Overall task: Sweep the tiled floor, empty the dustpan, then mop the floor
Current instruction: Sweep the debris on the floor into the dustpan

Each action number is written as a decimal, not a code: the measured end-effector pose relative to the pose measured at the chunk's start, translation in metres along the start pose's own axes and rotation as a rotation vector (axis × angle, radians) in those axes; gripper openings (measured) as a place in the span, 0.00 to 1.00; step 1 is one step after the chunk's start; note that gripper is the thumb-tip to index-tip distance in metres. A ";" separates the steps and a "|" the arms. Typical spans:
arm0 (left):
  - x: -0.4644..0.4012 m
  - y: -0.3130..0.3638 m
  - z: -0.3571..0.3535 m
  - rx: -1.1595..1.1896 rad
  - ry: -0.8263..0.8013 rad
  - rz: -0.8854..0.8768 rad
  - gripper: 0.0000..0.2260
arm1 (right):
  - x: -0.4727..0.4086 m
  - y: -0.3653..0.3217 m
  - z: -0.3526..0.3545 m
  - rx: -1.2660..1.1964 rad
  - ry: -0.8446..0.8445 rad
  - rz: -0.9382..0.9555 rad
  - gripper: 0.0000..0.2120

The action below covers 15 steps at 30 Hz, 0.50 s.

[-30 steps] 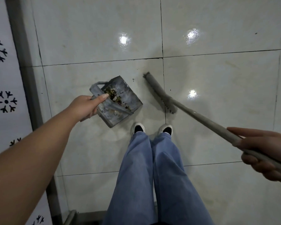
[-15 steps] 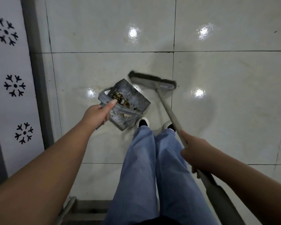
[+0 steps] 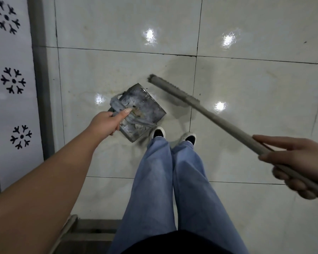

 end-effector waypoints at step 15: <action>0.004 -0.004 -0.013 -0.050 0.078 -0.015 0.29 | -0.058 -0.004 -0.032 -0.249 0.025 -0.042 0.06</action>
Point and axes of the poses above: each hand's wrist, its own x-axis away from the middle knuckle, its own z-axis out of the back of the hand, y = z × x, the point moved 2 cm from there along -x, towards the middle knuckle, and after that the axes turned 15 degrees about y, right-handed, at the moved point
